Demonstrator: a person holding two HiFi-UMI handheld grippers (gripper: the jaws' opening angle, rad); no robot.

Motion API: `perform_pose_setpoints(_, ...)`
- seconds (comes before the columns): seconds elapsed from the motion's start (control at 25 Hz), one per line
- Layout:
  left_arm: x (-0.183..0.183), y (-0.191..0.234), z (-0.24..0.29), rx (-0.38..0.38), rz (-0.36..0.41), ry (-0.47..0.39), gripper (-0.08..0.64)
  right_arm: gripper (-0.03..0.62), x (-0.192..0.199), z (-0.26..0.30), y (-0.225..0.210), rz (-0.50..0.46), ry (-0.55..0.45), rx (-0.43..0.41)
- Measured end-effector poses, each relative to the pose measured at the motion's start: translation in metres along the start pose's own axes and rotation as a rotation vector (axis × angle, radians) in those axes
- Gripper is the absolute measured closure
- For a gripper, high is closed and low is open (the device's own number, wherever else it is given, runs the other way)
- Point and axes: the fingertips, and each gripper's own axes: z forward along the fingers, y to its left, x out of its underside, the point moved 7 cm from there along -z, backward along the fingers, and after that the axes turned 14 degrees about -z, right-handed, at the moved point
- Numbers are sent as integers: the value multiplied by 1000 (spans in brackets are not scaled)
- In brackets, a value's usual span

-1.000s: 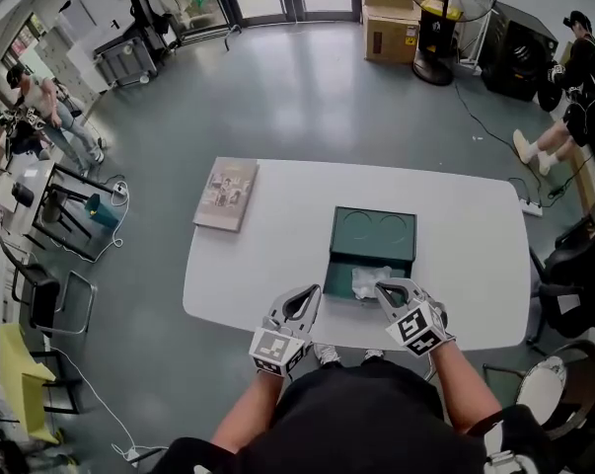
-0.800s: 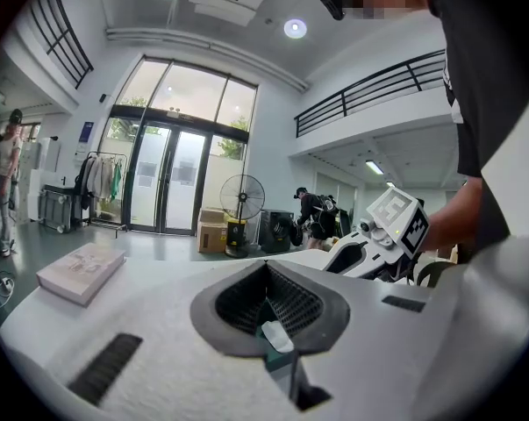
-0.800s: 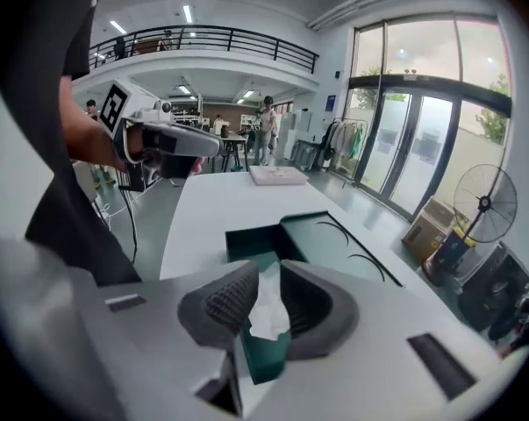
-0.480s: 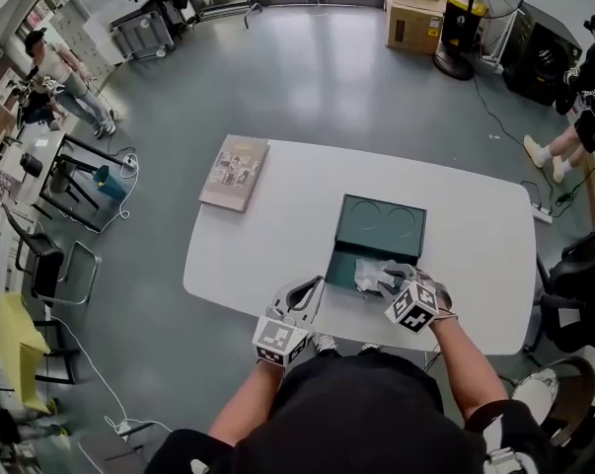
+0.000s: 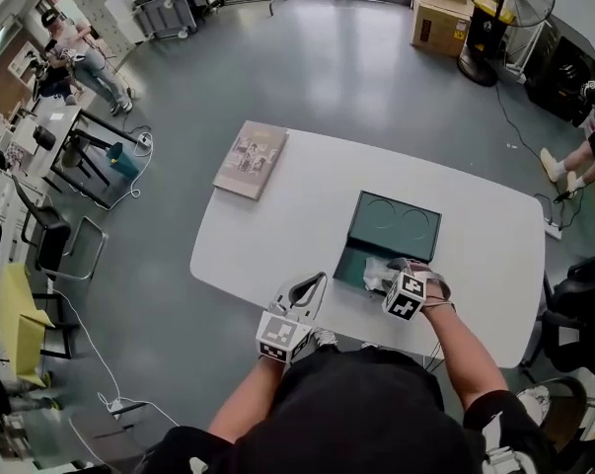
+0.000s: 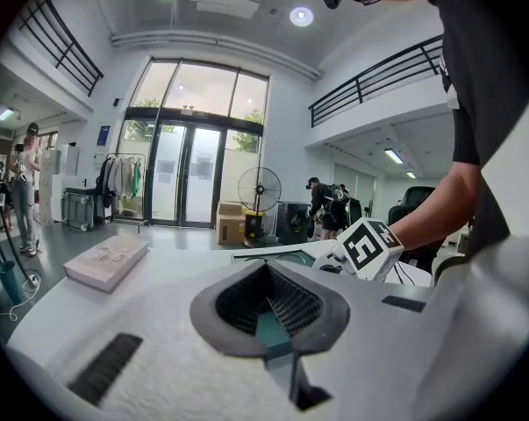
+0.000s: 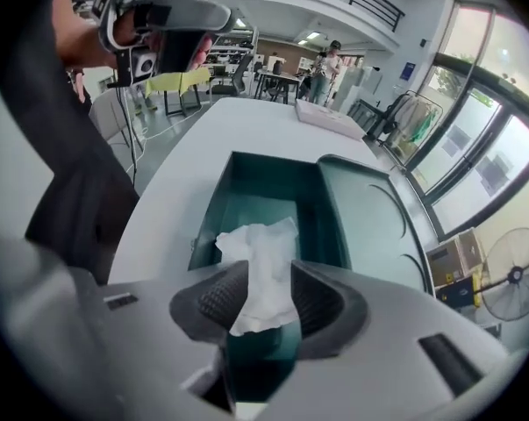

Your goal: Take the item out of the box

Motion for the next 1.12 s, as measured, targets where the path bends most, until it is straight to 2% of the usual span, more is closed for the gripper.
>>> perform_pose_setpoints(0.12,-2,1,-1,-18,-5,1,548,432,-2,9,0,-46,16,-23)
perform_pose_setpoints(0.44,4,4,-1,-39,-4,0,548,436,-2,22,2,-77,37,-78)
perform_pose_setpoints(0.84,2,3,5,-47,-1,12,548,508,-1,23,1,-57,25,-125)
perform_pose_setpoints(1.12,-3,1,8,-29,11,11,548,561,-3,18,-1,-31,14,-110)
